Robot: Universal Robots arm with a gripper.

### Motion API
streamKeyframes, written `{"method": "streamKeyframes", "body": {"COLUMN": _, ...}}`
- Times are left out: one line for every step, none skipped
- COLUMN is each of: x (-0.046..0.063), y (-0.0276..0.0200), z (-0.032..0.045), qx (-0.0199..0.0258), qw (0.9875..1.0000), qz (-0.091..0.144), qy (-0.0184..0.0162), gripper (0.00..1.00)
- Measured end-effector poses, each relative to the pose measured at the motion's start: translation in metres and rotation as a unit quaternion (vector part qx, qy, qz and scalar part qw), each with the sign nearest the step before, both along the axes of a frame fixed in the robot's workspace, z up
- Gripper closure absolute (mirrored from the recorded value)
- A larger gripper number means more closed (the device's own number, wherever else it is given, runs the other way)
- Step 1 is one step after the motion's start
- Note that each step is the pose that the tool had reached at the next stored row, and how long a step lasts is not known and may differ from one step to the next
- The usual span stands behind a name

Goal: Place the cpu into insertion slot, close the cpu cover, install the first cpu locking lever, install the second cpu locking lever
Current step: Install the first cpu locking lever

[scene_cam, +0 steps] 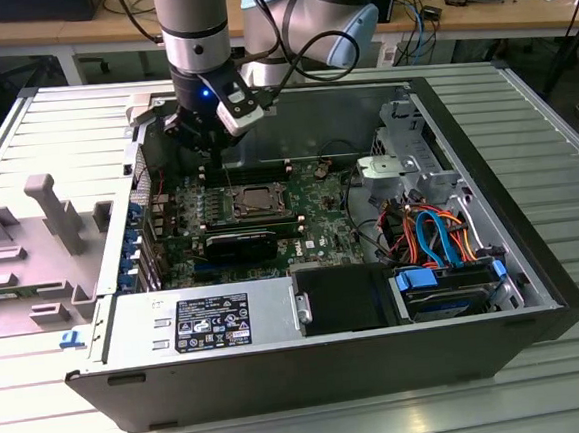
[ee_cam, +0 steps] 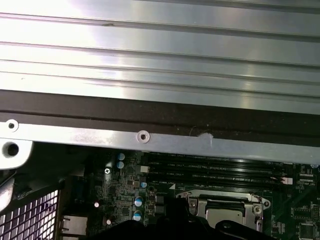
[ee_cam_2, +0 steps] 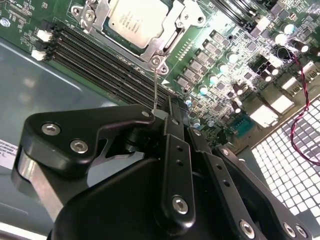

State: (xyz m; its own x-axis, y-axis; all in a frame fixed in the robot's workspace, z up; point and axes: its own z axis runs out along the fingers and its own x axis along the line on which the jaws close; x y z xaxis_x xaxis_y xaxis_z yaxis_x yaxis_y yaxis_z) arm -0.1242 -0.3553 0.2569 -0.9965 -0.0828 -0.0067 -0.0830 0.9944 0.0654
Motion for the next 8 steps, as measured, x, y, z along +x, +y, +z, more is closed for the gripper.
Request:
{"method": "streamKeyframes", "body": {"x": 0.0008, "y": 0.0, "z": 0.0, "qx": 0.0, "qw": 1.0, "qz": 0.0, "qy": 0.0, "gripper": 0.89}}
{"method": "streamKeyframes", "body": {"x": 0.0014, "y": 0.0, "z": 0.0, "qx": 0.0, "qw": 1.0, "qz": 0.0, "qy": 0.0, "gripper": 0.89}}
{"method": "streamKeyframes", "body": {"x": 0.0021, "y": 0.0, "z": 0.0, "qx": 0.0, "qw": 1.0, "qz": 0.0, "qy": 0.0, "gripper": 0.89}}
{"method": "streamKeyframes", "body": {"x": 0.0029, "y": 0.0, "z": 0.0, "qx": 0.0, "qw": 1.0, "qz": 0.0, "qy": 0.0, "gripper": 0.89}}
{"method": "streamKeyframes", "body": {"x": 0.0036, "y": 0.0, "z": 0.0, "qx": 0.0, "qw": 1.0, "qz": 0.0, "qy": 0.0, "gripper": 0.89}}
{"method": "streamKeyframes", "body": {"x": 0.0038, "y": 0.0, "z": 0.0, "qx": 0.0, "qw": 1.0, "qz": 0.0, "qy": 0.0, "gripper": 0.89}}
{"method": "streamKeyframes", "body": {"x": 0.0042, "y": 0.0, "z": 0.0, "qx": 0.0, "qw": 1.0, "qz": 0.0, "qy": 0.0, "gripper": 0.89}}
{"method": "streamKeyframes", "body": {"x": 0.0045, "y": 0.0, "z": 0.0, "qx": 0.0, "qw": 1.0, "qz": 0.0, "qy": 0.0, "gripper": 0.89}}
